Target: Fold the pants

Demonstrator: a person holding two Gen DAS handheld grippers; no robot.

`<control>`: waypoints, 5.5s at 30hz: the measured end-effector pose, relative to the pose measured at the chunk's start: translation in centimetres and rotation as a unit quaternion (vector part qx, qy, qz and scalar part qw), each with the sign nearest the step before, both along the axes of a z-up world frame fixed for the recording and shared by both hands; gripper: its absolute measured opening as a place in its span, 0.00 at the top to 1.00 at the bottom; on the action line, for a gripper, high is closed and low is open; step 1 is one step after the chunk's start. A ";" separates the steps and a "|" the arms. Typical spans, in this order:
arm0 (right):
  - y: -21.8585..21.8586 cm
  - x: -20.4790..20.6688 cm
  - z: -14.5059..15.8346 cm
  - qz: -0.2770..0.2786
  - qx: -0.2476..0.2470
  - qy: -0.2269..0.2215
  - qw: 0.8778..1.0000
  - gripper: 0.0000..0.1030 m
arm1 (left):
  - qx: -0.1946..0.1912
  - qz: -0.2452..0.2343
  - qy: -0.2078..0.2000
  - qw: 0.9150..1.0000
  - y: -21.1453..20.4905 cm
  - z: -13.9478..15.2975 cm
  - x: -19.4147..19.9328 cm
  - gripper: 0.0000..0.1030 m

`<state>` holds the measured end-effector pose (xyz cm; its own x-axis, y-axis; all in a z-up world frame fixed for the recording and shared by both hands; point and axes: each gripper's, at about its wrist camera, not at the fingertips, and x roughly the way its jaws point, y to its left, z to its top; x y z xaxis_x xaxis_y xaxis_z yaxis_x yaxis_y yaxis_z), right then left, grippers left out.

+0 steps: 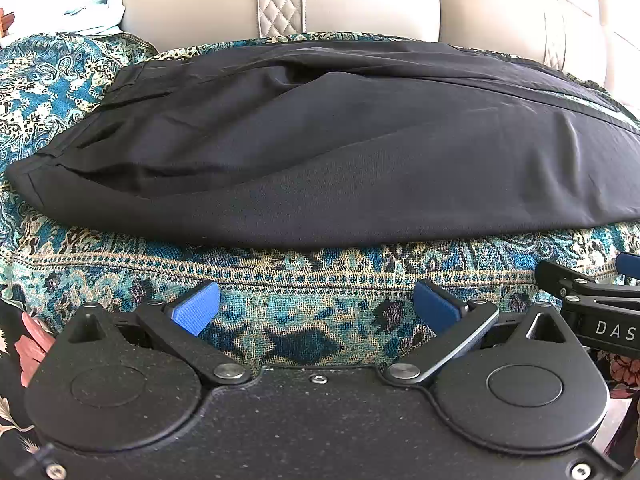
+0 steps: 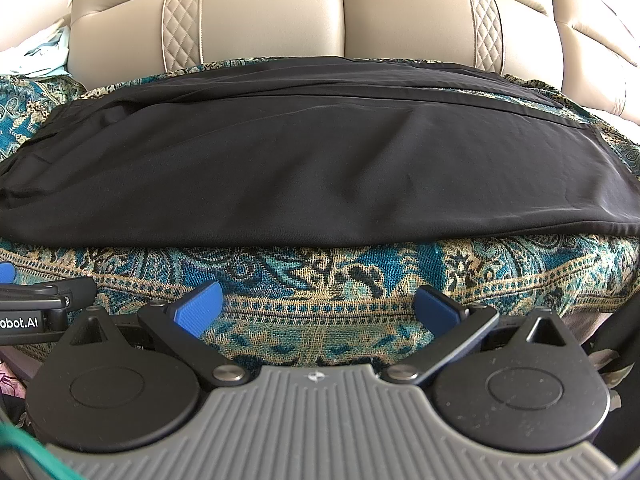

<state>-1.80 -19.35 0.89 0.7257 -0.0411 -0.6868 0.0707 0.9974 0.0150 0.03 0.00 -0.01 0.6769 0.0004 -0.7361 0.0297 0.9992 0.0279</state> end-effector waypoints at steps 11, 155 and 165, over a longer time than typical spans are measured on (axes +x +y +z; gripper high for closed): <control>0.0 0.0 0.0 0.000 0.000 0.000 1.000 0.00 | 0.000 0.000 0.000 1.000 0.0 0.0 0.0 0.00; -11.5 43.5 3.4 -0.195 0.276 0.122 0.933 0.47 | -0.084 0.321 -0.077 0.940 21.8 12.2 27.0 0.95; -11.2 40.5 0.9 -0.127 0.429 0.133 0.884 0.45 | -0.120 0.336 -0.070 0.932 23.8 12.8 28.0 0.95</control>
<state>38.70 -30.51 1.78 0.5762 0.4397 -0.6889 0.4054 0.5782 0.7081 28.06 23.79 12.78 0.6722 0.3047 -0.6747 -0.5917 0.7689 -0.2423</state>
